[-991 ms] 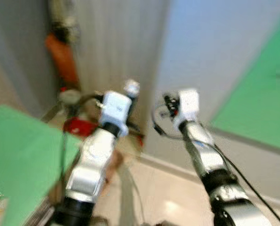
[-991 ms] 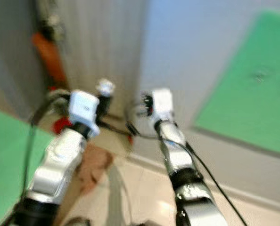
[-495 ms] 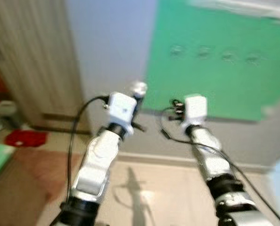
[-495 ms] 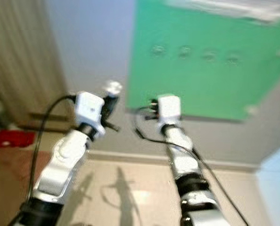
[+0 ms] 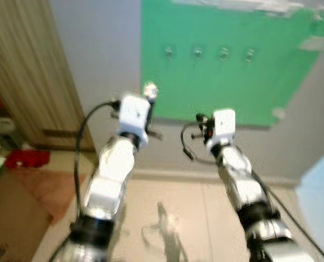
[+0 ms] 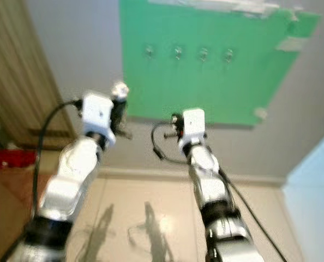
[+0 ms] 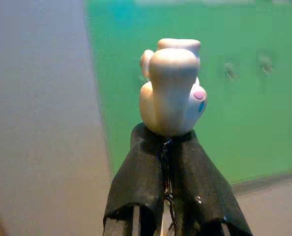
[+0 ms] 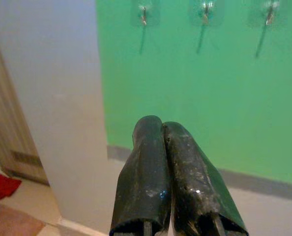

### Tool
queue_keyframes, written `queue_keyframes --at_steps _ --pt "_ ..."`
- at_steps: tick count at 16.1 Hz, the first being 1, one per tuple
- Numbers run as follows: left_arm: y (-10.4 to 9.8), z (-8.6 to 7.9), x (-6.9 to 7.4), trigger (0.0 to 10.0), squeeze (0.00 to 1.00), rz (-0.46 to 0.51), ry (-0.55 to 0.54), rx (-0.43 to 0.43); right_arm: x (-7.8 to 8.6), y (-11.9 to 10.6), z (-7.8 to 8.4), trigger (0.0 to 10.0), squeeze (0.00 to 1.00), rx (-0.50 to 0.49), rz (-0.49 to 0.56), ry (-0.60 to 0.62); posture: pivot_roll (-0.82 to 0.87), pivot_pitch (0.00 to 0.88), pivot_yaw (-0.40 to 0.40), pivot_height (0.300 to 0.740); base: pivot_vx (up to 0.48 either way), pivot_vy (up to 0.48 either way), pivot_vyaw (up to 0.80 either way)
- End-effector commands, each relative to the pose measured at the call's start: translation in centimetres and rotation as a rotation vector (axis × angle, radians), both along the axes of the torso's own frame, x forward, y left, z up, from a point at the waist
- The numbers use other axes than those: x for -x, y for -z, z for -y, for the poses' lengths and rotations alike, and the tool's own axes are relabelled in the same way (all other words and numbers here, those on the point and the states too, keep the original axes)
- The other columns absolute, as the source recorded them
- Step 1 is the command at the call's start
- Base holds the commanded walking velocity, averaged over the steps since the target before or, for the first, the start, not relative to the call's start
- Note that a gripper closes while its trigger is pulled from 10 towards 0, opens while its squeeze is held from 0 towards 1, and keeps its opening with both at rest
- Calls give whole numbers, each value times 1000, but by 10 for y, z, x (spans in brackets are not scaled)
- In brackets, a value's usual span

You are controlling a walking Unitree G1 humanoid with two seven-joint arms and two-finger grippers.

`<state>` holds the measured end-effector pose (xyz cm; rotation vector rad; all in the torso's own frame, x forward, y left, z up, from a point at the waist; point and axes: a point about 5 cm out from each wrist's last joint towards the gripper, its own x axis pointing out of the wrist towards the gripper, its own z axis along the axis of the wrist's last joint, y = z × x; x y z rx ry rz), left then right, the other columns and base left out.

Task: Hang keys on a hook

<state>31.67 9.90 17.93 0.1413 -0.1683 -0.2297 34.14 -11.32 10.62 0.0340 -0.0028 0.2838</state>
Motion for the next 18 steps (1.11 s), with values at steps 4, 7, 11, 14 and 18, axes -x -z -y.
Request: queue_keyframes --at_steps 4,7,11,14,18 --pt "-7 -7 -5 0 0 -36 -2 104 -1 -2 0 10000 0 -5 -10 -26 41 0 -29 740 0 0 0" --pt "-13 -2 -3 0 0 -42 53 138 -1 -2 -4 10000 0 -43 -27 -51 46 0 -24 740 0 0 0" --pt "-22 -6 -4 0 0 -57 60 223 -2 -7 -10 10000 0 -159 -71 -128 49 0 -22 740 0 0 0" --pt "-24 -6 -4 0 0 -58 68 230 -2 -12 -16 10000 0 -229 -110 -226 50 0 -27 740 0 0 0" --pt "-25 -5 -3 0 0 -58 75 230 -3 -23 -18 10000 0 -242 -128 -341 48 0 -33 740 0 0 0"
